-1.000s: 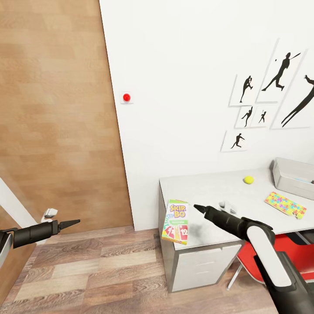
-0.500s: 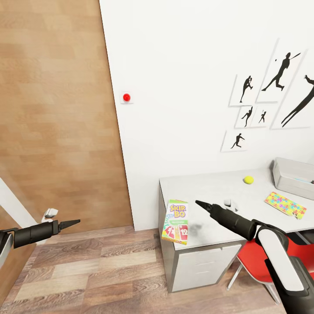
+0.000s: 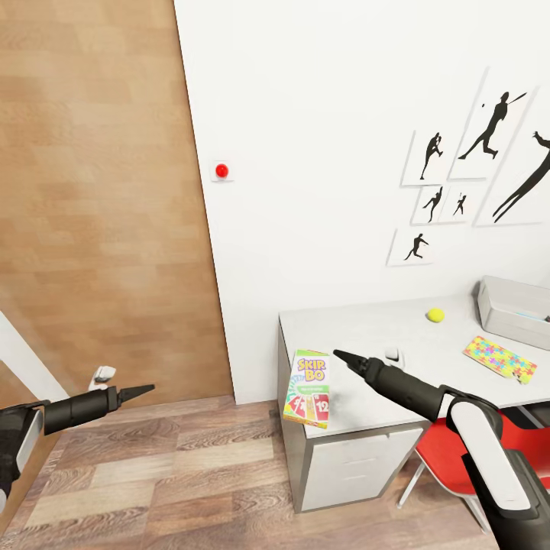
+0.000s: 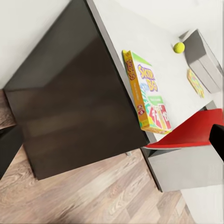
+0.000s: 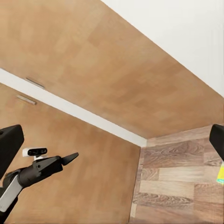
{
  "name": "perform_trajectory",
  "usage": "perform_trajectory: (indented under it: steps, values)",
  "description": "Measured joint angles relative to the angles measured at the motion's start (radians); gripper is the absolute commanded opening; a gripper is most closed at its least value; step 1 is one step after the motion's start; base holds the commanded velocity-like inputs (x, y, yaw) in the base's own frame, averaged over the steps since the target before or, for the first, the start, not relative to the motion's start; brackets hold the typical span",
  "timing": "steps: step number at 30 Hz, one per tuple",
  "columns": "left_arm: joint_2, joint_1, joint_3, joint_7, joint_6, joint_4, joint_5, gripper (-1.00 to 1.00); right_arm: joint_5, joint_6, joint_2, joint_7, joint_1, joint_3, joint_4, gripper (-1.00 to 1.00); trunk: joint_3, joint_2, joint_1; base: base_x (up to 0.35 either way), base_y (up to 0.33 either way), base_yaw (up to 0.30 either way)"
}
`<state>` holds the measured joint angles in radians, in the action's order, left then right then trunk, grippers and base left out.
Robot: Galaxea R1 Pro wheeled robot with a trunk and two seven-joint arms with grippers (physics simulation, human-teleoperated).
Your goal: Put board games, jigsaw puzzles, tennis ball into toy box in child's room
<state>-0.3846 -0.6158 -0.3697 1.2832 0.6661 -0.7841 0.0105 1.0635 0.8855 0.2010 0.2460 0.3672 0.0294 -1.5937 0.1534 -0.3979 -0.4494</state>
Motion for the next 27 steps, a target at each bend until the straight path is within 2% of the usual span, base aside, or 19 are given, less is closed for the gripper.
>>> perform_trajectory:
  steps: [10, 12, 15, 19, 21, 22, 24, 26, 27]
  values:
    - [0.004, 0.0, -0.002, -0.004, 0.001, 0.003, 0.006, 1.0, -0.003, -0.005, -0.002, 0.012, 0.0, 0.003, 0.004, 1.0, 0.0, 0.0, 0.0, 0.0, 0.0, 0.0]
    - [0.016, 0.0, -0.001, -0.006, 0.001, 0.004, 0.004, 1.0, -0.003, -0.006, -0.003, 0.011, 0.0, 0.002, 0.004, 1.0, 0.0, 0.0, 0.0, 0.0, 0.0, 0.0]
    - [0.059, -0.001, 0.002, -0.024, 0.003, 0.006, 0.001, 1.0, -0.005, -0.009, -0.006, 0.01, 0.0, 0.001, 0.004, 1.0, 0.0, 0.0, 0.0, 0.0, 0.0, 0.0]
    - [0.098, -0.001, 0.003, -0.084, 0.006, 0.008, 0.001, 1.0, -0.008, -0.013, -0.007, 0.007, 0.0, 0.0, 0.003, 1.0, 0.0, 0.0, 0.0, 0.0, 0.0, 0.0]
    - [0.135, -0.001, 0.003, -0.129, 0.009, 0.009, 0.001, 1.0, -0.01, -0.013, -0.007, 0.005, 0.0, 0.0, 0.003, 1.0, 0.006, -0.014, -0.008, 0.0, 0.0, 0.0]
    - [0.163, -0.001, 0.003, -0.157, 0.011, 0.009, 0.001, 1.0, -0.01, -0.014, -0.007, 0.005, 0.0, 0.0, 0.003, 1.0, 0.009, -0.021, -0.011, 0.0, 0.0, 0.0]
    - [0.194, -0.001, 0.004, -0.184, 0.011, 0.01, 0.001, 1.0, -0.01, -0.014, -0.007, 0.004, 0.0, 0.001, 0.003, 1.0, 0.016, -0.035, -0.019, 0.0, 0.0, 0.0]
    - [0.237, -0.001, 0.005, -0.224, 0.011, 0.015, 0.0, 1.0, -0.01, -0.014, -0.007, 0.004, 0.0, 0.001, 0.003, 1.0, 0.022, -0.049, -0.027, 0.0, 0.0, 0.0]
    - [0.247, -0.002, 0.006, -0.234, 0.01, 0.017, -0.001, 1.0, -0.01, -0.014, -0.007, 0.004, 0.0, 0.001, 0.003, 1.0, 0.025, -0.056, -0.031, 0.0, 0.0, 0.0]
